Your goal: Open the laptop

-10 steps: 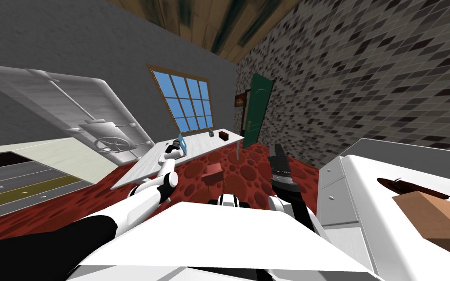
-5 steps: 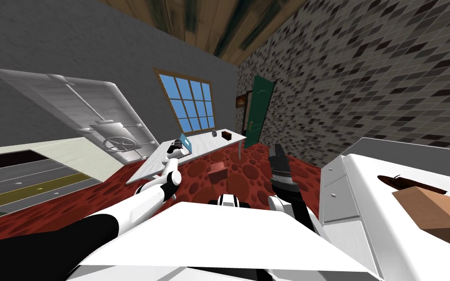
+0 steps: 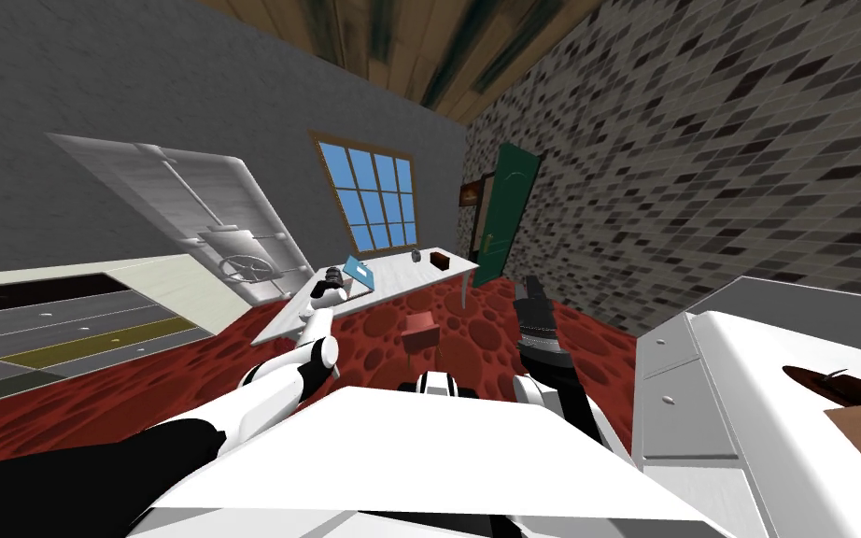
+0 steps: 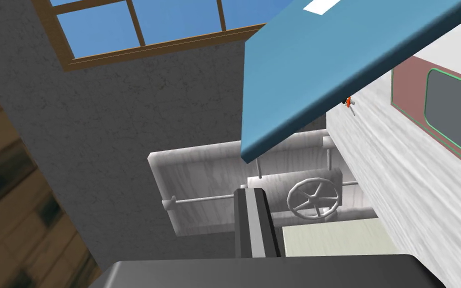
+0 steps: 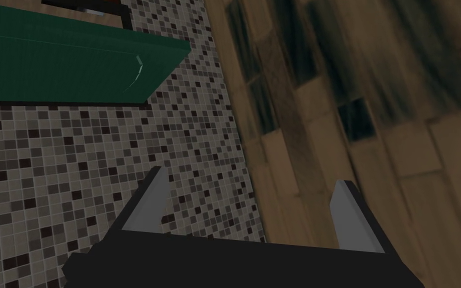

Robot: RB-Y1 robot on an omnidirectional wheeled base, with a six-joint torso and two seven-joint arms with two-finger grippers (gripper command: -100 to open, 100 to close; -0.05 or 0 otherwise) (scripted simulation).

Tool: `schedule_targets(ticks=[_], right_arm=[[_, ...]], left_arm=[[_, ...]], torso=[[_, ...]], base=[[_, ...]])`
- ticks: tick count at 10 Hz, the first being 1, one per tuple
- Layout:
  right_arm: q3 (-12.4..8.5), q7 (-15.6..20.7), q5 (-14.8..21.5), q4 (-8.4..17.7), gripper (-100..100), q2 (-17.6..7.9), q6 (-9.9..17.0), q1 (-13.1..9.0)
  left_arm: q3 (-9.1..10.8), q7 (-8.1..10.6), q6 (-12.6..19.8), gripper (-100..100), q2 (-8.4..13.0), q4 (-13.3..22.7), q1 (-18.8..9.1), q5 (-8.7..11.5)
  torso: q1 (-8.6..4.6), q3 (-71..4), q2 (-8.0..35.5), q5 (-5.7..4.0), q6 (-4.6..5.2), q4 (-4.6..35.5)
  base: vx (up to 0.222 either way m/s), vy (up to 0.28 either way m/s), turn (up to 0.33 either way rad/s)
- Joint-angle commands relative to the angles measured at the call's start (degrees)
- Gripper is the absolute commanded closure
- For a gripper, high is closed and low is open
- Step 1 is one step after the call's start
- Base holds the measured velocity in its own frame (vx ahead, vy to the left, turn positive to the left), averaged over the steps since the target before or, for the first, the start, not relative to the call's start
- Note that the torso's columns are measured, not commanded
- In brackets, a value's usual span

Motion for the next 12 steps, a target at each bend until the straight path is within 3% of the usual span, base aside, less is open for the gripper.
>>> schedule_targets(ticks=[1,2,3,4,6,7,9,10,12], right_arm=[[0.0,0.0,0.0,0.0,0,0.0,0.0,0.0],[0.0,0.0,0.0,0.0,0,0.0,0.0,0.0],[0.0,0.0,0.0,0.0,0,0.0,0.0,0.0],[0.0,0.0,0.0,0.0,0,0.0,0.0,0.0],[0.0,0.0,0.0,0.0,0,0.0,0.0,0.0],[0.0,0.0,0.0,0.0,0,0.0,0.0,0.0],[0.0,0.0,0.0,0.0,0,0.0,0.0,0.0],[0.0,0.0,0.0,0.0,0,0.0,0.0,0.0],[0.0,0.0,0.0,0.0,0,0.0,0.0,0.0]], left_arm=[[-1.95,1.65,-0.6,100,1.1,-0.7,2.4,3.4],[-4.67,4.4,-1.4,100,2.9,-3.3,5.0,5.8],[-4.95,4.4,-1.4,100,2.9,-3.4,6.5,7.6],[-7.34,6.85,-2.2,100,4.7,-5.6,8.3,9.3],[-7.96,7.15,-2.2,100,4.7,-6.0,10.6,12.2],[-10.43,9.71,-3.0,100,6.5,-8.6,12.6,13.9],[-10.97,9.9,-3.0,100,6.5,-8.6,14.6,16.6],[-13.54,12.59,-3.8,100,8.3,-11.3,17.2,18.6],[-13.98,12.64,-3.8,100,8.3,-11.3,18.7,21.0]], torso=[[0.02,0.1,0.2,0.01,-0.04,0.0],[0.13,0.3,0.4,0.04,0.0,0.1],[0.19,0.2,0.4,0.06,-0.14,0.1],[0.14,0.2,0.3,0.08,-0.08,0.0],[0.11,0.1,0.2,0.06,-0.1,0.0],[0.11,0.2,0.3,0.07,-0.09,0.0],[0.13,0.2,0.3,0.07,-0.11,0.0],[0.2,0.3,0.4,0.09,-0.08,0.1],[0.15,0.1,0.2,0.08,-0.1,0.0]], base=[[0.053,-0.002,-0.002],[0.087,0.005,0.177],[0.1,-0.005,0.098],[0.107,-0.006,0.144],[0.095,-0.012,0.053],[0.108,-0.038,0.157],[0.07,-0.018,0.057],[0.106,-0.01,0.166],[0.068,-0.013,0.05]])
